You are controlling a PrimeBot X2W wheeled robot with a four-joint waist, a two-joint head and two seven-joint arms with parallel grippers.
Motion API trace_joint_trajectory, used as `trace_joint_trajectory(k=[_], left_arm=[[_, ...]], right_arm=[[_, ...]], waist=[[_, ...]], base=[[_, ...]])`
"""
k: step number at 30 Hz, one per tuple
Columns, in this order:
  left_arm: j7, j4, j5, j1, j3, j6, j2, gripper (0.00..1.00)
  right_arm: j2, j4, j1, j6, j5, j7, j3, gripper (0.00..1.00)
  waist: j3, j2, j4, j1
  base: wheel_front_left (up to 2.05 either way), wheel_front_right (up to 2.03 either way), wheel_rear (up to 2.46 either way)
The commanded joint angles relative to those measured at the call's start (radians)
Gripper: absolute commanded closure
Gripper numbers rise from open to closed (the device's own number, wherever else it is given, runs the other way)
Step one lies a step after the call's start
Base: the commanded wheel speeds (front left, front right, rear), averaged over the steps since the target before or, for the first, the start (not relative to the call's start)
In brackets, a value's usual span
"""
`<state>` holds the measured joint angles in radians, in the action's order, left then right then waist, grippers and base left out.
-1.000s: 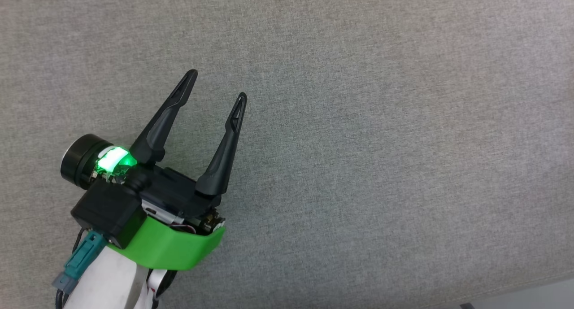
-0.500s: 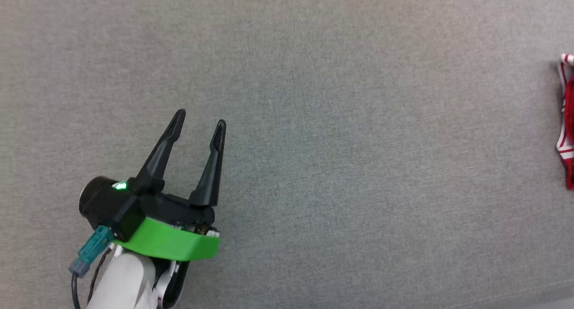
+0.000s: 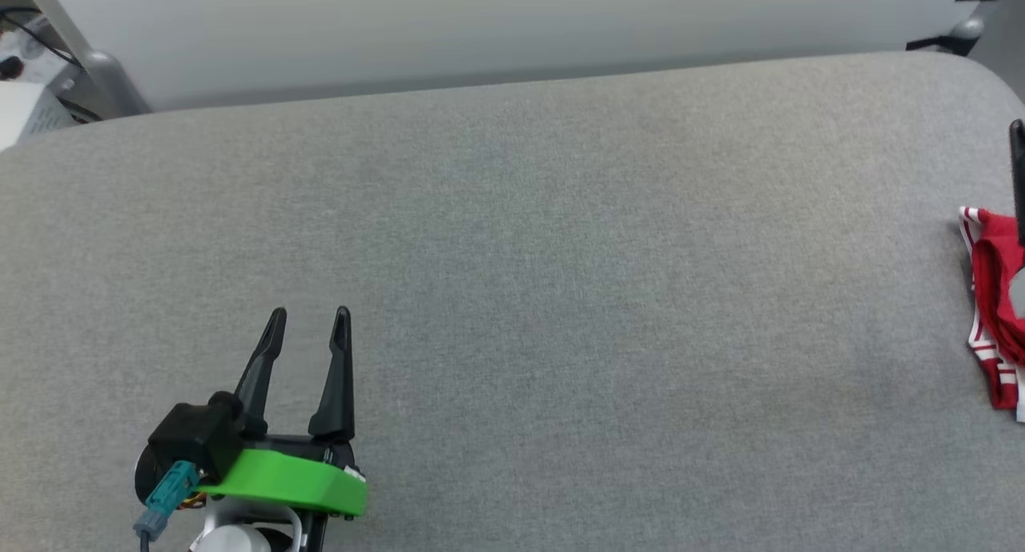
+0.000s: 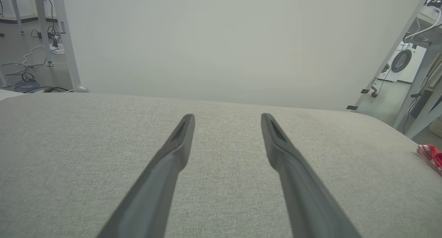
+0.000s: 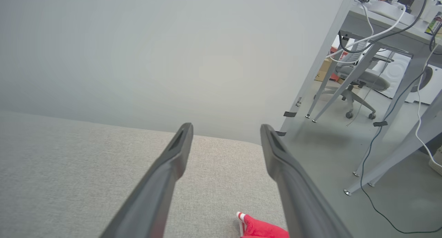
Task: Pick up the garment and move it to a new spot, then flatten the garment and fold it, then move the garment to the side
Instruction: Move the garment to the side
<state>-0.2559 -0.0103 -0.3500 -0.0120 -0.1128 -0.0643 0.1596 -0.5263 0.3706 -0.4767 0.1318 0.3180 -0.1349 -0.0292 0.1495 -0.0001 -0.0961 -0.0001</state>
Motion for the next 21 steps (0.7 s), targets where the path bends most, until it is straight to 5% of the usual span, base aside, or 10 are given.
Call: trace_joint_trajectory(k=[1, 10, 21], left_arm=[[-0.006, 0.003, 0.005, 0.018, 0.011, 0.005, -0.010, 0.00], [-0.006, 0.018, 0.050, 0.060, 0.030, -0.019, -0.044, 0.00], [-0.006, 0.064, 0.093, 0.083, 0.057, -0.044, -0.079, 0.00]], right_arm=[[0.027, -0.051, 0.050, -0.001, 0.006, 0.007, 0.018, 0.00], [0.258, -0.326, 0.354, -0.001, -0.040, 0.035, 0.098, 0.00], [0.395, -0.347, 0.514, -0.001, -0.094, -0.042, 0.087, 0.00]], waist=[[-0.100, 0.0001, 0.069, 0.0001], [-0.138, 0.0001, 0.115, 0.0001], [-0.148, 0.0001, 0.128, 0.0001]], base=[[0.00, 0.00, 0.00], [0.00, 0.00, 0.00], [0.00, 0.00, 0.00]])
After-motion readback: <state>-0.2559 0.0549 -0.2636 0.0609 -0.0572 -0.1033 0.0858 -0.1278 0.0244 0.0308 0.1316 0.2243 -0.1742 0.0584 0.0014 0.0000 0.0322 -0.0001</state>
